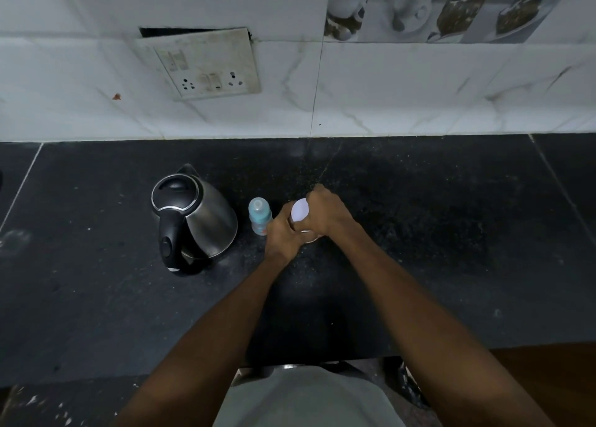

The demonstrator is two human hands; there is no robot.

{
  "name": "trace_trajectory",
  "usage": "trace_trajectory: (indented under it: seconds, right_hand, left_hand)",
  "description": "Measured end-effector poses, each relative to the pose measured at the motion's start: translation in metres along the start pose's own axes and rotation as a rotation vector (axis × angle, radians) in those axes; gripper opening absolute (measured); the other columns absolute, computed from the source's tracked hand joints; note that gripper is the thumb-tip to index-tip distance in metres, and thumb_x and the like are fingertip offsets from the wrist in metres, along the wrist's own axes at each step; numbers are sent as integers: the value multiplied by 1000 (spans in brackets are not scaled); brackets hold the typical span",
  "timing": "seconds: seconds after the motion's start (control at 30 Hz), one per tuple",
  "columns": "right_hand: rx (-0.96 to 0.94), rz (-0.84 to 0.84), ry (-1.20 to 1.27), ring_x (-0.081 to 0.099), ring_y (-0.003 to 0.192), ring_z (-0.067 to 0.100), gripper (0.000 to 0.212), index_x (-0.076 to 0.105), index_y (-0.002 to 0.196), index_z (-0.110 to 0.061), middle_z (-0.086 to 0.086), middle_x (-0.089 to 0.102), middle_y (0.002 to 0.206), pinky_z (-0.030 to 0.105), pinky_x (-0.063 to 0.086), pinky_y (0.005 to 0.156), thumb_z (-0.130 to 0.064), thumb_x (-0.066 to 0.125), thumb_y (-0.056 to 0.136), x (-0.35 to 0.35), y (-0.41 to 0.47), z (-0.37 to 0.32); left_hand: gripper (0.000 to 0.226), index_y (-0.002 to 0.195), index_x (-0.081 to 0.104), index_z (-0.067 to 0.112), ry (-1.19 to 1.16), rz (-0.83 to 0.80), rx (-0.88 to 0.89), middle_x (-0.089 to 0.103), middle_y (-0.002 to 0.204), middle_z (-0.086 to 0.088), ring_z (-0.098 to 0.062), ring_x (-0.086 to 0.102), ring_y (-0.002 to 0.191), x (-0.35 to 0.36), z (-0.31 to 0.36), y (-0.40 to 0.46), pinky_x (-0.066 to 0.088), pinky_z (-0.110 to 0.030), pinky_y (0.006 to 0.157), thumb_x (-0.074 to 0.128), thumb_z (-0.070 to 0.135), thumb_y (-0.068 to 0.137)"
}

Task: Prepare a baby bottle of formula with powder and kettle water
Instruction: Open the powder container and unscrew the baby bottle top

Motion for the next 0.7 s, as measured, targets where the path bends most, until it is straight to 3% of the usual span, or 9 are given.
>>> trace_trajectory:
  seconds: [0.2,0.43,0.57,0.7]
  right_hand:
    - [-98,-63,-79,60,120,37,71,61,130,1,20,49,144,42,50,97,-46,83,80,-4,4,-2]
    - [-174,-111,-121,62,101,33,60,65,110,2,14,54,117,39,52,83,-46,84,78,-8,5,0]
    - [-229,-139,-147,62,103,34,59,67,113,3,17,55,121,46,54,91,-44,83,80,-11,6,-2]
    - [-254,-171,-186,61,102,32,57,66,113,0,16,55,122,44,53,89,-45,84,81,-13,7,-1]
  left_hand:
    - [80,137,58,19,23,21,8,73,118,4,-14,70,108,2,1,0,60,-34,93,98,23,67]
    - [89,137,57,20,44,20,-8,72,121,4,-16,69,112,3,2,1,60,-42,97,100,32,61]
    - [92,137,58,22,85,23,-9,72,123,5,-16,68,114,4,1,4,59,-41,98,100,43,58]
    - [92,136,58,25,110,28,3,72,123,8,-13,68,115,5,-3,7,58,-40,100,97,52,57]
Point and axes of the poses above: each hand's wrist, its own y-axis towards the middle knuckle, its own x-axis out of the palm, z = x × y, the point moved 5 cm from there along y, towards the middle knuckle
